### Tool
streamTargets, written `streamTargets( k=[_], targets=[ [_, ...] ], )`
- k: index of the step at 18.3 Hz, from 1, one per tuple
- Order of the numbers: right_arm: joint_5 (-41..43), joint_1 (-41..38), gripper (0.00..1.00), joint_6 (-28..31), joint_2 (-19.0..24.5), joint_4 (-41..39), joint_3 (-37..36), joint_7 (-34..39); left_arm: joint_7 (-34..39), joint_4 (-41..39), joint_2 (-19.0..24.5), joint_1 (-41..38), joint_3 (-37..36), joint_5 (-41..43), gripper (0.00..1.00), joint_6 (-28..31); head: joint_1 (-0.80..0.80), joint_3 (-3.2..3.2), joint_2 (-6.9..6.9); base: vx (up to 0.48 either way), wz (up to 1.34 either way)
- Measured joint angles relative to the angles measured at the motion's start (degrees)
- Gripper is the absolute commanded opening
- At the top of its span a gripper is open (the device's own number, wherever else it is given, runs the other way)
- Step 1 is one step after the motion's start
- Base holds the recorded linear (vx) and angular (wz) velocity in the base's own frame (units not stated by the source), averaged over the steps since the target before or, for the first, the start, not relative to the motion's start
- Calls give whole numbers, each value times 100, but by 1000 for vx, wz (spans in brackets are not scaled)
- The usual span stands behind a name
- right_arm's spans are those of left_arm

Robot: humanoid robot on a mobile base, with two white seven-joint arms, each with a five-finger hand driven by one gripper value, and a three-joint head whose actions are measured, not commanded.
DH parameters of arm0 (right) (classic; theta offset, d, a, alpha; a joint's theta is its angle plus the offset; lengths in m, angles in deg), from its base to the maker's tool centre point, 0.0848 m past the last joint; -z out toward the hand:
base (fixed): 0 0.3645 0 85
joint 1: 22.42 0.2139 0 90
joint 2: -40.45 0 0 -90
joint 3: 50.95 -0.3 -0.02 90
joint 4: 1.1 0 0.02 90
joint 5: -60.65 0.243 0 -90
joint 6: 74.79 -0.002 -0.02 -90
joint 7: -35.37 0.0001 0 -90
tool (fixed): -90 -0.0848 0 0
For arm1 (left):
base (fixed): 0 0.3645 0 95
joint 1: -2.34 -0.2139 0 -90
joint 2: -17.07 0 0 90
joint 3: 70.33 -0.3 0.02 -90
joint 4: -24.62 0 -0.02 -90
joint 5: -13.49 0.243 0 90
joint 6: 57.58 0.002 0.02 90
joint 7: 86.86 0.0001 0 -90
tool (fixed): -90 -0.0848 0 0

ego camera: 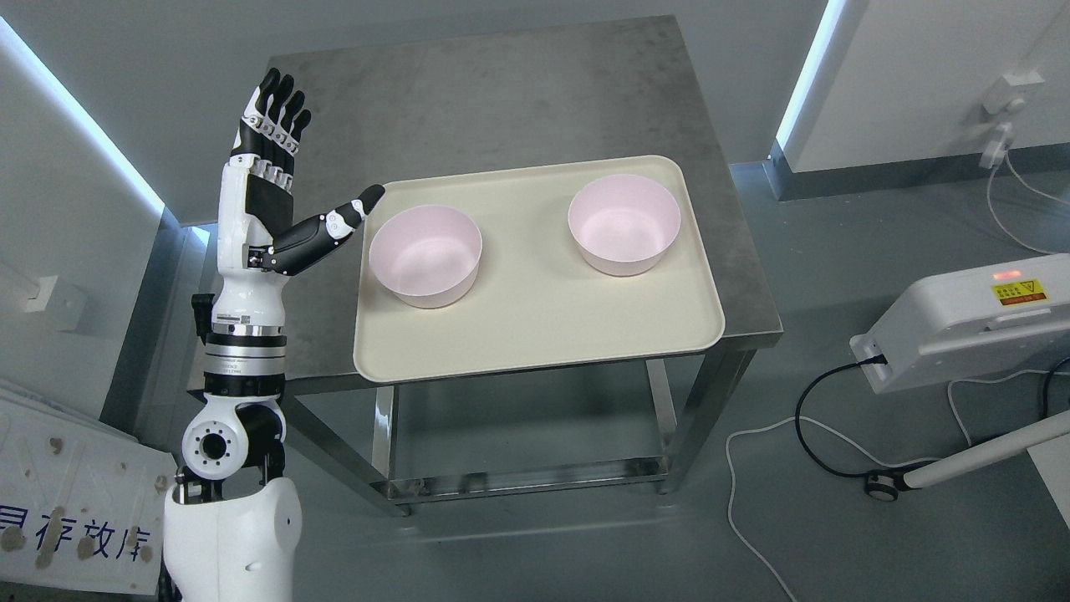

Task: Stack pink IKEA bowls on left shelf middle
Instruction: 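Reach the left hand to the rim of the nearer pink bowl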

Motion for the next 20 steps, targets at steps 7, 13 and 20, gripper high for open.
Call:
streamTargets(
  k=[7, 13, 20],
  targets=[
    [0, 0, 100, 0, 0, 0, 0, 0, -1519, 224, 711, 462, -31, 9, 100, 653, 0, 0, 0, -7, 2],
    [0, 0, 100, 0, 0, 0, 0, 0, -2550, 802, 1235, 1308, -286, 516, 95, 833, 0, 0, 0, 0, 0],
    [0, 0, 100, 0, 0, 0, 0, 0, -3022, 1491, 1566, 1931, -929, 1302, 91, 1545, 0, 0, 0, 0, 0]
  ],
)
